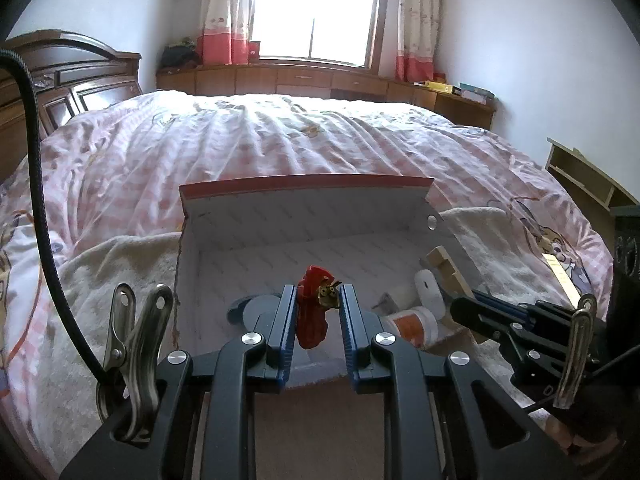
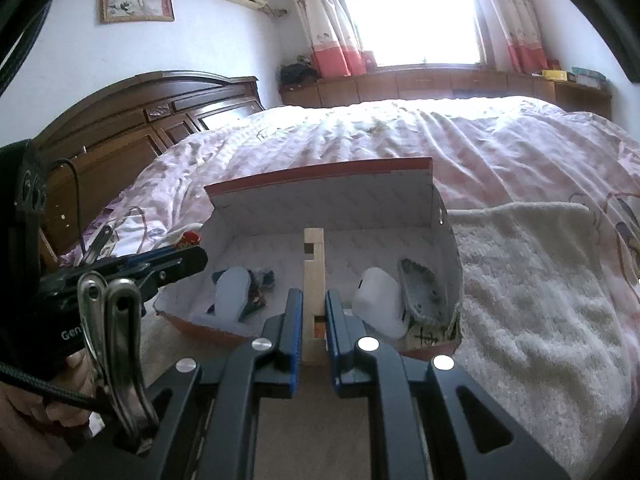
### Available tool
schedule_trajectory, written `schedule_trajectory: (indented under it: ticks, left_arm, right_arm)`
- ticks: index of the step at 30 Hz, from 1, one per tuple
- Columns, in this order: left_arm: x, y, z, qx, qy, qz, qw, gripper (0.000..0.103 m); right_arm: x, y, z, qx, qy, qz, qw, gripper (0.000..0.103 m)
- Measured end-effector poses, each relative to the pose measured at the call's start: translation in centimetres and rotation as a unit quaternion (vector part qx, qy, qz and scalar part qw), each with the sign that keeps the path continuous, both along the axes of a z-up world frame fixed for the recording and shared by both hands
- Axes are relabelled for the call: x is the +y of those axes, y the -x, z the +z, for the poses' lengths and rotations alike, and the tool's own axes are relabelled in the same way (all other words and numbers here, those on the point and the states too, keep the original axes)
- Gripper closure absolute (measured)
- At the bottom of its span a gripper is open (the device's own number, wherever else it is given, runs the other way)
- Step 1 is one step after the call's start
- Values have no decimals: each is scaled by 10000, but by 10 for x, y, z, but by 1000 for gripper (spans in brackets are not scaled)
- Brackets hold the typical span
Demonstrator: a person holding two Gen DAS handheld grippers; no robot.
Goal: Organize rigid objects
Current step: 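Carry the red figurine and wooden stick over the box, then open both grippers to drop the figurine and stick into the box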
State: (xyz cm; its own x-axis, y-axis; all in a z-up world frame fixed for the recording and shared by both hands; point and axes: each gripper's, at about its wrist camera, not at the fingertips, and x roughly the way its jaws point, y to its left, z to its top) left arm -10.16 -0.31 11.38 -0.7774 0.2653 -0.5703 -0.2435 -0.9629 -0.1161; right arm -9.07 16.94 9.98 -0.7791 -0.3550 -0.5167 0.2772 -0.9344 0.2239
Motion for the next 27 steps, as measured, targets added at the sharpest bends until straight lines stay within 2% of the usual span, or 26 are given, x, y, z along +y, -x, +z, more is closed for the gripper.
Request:
schedule_trajectory:
  ticks: [10,27]
  left_arm:
    - [-3,29,-15,-202,-21,128,9997,81]
    - [-5,49,-34,-420,-13,248,9988,81]
  right_arm:
    - [4,29,-6,-115,-59,-97,9999,91]
    - [1,50,-19,-250,-256,-202,9992,91]
